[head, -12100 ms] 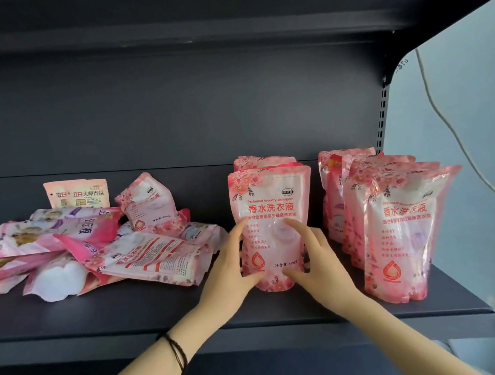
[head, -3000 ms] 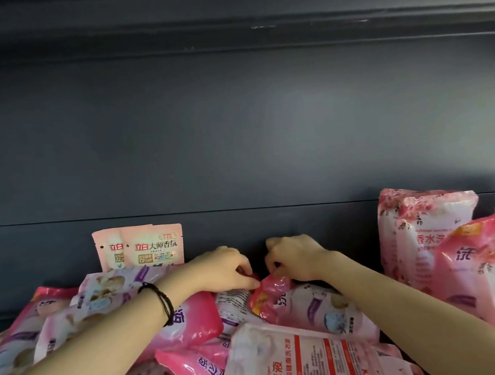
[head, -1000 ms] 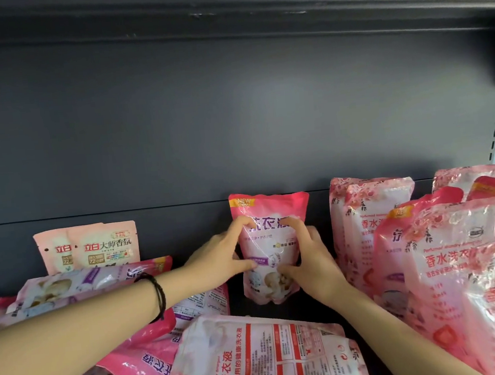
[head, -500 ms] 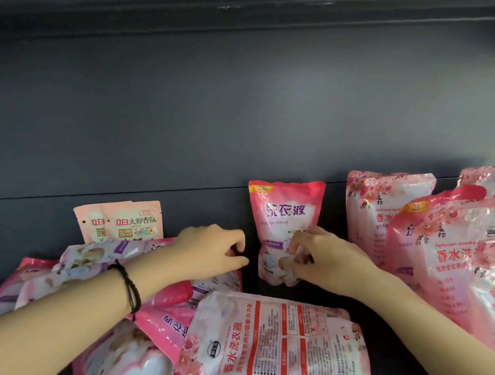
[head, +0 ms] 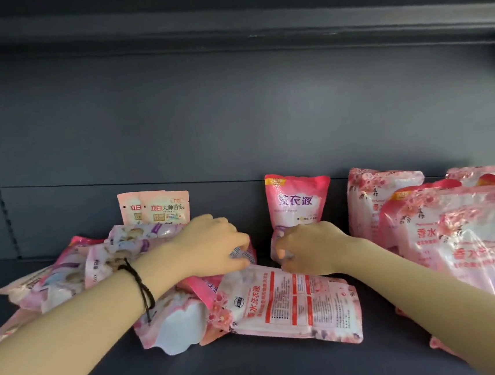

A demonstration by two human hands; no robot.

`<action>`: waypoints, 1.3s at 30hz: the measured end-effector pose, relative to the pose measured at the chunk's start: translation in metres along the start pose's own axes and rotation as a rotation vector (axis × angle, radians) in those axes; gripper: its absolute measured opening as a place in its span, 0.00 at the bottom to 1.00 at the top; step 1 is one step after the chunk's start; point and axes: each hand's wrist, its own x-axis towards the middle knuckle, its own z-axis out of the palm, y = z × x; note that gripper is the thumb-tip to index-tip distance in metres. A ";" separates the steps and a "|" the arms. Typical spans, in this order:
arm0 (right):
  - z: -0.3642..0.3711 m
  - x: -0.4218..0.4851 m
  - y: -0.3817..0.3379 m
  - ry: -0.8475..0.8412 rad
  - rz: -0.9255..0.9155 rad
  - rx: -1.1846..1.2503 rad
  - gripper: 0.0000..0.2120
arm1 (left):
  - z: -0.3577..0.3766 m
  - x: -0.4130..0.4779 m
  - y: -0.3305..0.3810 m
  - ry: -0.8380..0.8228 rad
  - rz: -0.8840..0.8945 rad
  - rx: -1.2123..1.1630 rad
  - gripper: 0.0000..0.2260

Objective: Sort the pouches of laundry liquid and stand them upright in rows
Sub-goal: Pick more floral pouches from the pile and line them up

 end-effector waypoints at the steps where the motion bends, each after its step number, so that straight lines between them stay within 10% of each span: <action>1: 0.000 0.001 -0.004 -0.070 0.016 0.012 0.13 | 0.000 -0.004 0.002 0.014 -0.012 -0.023 0.18; 9: 0.013 0.020 -0.028 -0.344 0.243 0.292 0.17 | -0.001 -0.021 0.021 0.079 -0.189 -0.228 0.15; 30: 0.029 -0.046 0.012 0.893 0.623 1.183 0.08 | -0.007 0.018 0.091 0.780 -0.763 -1.003 0.19; 39: 0.064 -0.041 0.020 0.884 0.772 1.515 0.04 | 0.032 0.067 0.123 0.415 -0.828 -1.414 0.12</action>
